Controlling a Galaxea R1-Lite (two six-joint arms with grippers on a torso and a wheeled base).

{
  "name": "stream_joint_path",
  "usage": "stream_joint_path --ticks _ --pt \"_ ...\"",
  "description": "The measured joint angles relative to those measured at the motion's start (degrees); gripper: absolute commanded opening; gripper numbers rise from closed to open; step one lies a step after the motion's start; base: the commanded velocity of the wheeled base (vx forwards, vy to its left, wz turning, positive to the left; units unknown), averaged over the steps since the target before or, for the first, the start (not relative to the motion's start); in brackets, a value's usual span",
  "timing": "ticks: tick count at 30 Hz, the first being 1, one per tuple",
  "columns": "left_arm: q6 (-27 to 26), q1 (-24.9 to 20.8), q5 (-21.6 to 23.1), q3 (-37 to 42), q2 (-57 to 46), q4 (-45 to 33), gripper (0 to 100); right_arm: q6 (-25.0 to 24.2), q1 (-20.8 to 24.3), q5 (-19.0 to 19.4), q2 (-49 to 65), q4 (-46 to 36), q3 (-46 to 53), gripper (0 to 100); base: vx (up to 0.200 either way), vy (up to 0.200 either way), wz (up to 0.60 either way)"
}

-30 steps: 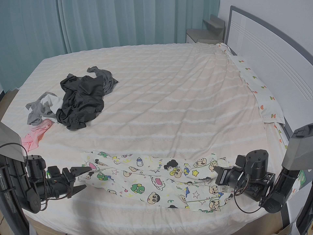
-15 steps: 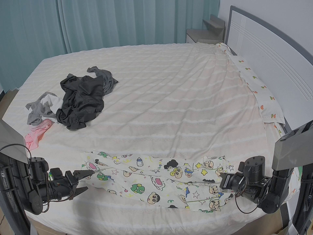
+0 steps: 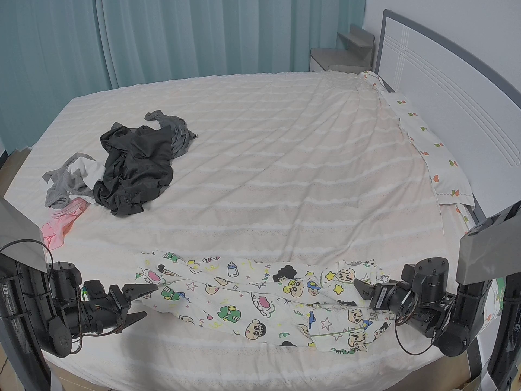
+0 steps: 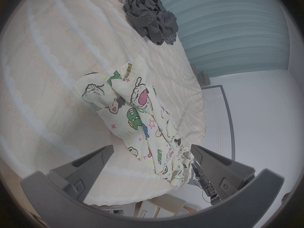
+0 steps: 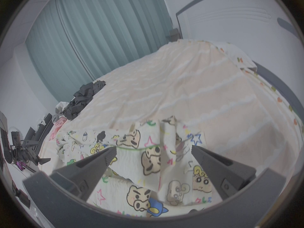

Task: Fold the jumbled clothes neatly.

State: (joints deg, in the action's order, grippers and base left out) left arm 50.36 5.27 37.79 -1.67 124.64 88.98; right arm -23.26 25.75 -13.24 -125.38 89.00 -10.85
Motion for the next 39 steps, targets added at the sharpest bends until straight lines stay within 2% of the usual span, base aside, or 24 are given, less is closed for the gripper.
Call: stream_joint_path --ticks 4,10,19,21,31,39 --pt "0.00 0.00 0.00 0.00 0.00 0.00 100 1.62 1.93 -1.45 2.10 -0.02 -1.99 100 0.000 0.000 0.00" --pt "0.02 -0.01 0.00 0.00 0.00 0.00 100 2.07 5.29 -1.54 2.73 -0.24 -7.47 100 0.000 0.000 0.00" --pt "0.05 -0.04 0.02 -0.04 0.00 0.00 100 2.11 11.37 -0.90 -4.47 -1.94 -12.19 100 0.000 0.000 0.00" --pt "0.05 0.00 0.00 0.00 0.00 0.00 100 2.11 12.26 0.24 -6.21 -2.57 -13.35 100 0.000 0.000 0.00" --pt "0.00 -0.01 0.00 -0.04 0.00 0.00 100 1.39 13.39 5.06 -9.30 -1.72 -14.95 100 0.000 0.000 0.00" --pt "0.02 -0.01 0.02 0.00 0.00 0.00 100 -1.07 13.19 5.34 -6.13 -0.05 -14.69 100 0.000 0.000 0.00"
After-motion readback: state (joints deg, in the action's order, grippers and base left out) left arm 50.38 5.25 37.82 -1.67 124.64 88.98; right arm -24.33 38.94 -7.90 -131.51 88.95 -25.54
